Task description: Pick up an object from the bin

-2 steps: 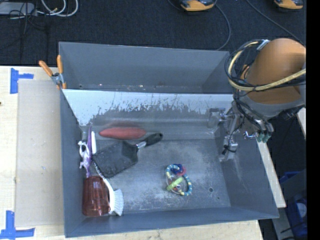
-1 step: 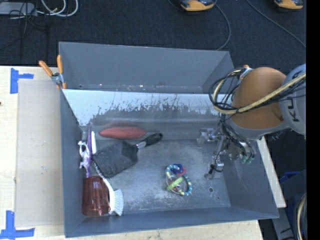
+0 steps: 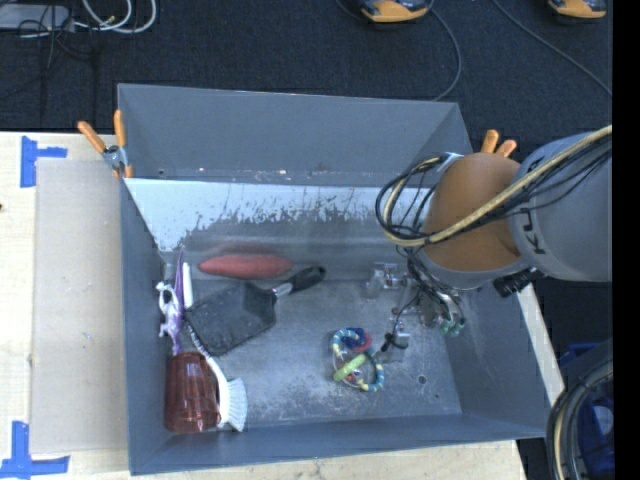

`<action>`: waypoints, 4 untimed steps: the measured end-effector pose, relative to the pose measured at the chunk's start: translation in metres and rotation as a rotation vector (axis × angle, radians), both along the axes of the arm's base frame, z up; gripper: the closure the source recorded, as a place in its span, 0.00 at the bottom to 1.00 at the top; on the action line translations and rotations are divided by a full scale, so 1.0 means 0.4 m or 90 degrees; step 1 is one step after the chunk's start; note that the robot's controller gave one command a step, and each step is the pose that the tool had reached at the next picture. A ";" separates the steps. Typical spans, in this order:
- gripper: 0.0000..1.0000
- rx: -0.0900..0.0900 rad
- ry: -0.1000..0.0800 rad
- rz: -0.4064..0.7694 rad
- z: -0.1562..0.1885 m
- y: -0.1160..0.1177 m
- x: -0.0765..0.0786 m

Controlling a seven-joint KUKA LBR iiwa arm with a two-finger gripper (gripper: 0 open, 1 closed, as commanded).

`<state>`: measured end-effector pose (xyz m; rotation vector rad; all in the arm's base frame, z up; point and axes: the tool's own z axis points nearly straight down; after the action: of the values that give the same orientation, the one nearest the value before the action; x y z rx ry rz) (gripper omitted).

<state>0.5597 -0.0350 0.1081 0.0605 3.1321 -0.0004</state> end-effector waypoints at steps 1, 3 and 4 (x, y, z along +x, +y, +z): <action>0.00 0.003 0.012 0.032 -0.100 0.016 -0.064; 1.00 0.000 0.002 -0.006 -0.097 0.028 -0.058; 1.00 0.000 0.002 -0.006 -0.096 0.031 -0.057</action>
Offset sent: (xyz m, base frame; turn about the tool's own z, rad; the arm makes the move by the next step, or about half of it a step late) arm -0.0227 0.0106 -0.0381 0.0130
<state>0.5370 -0.0227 0.0695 0.0746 3.1357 0.0000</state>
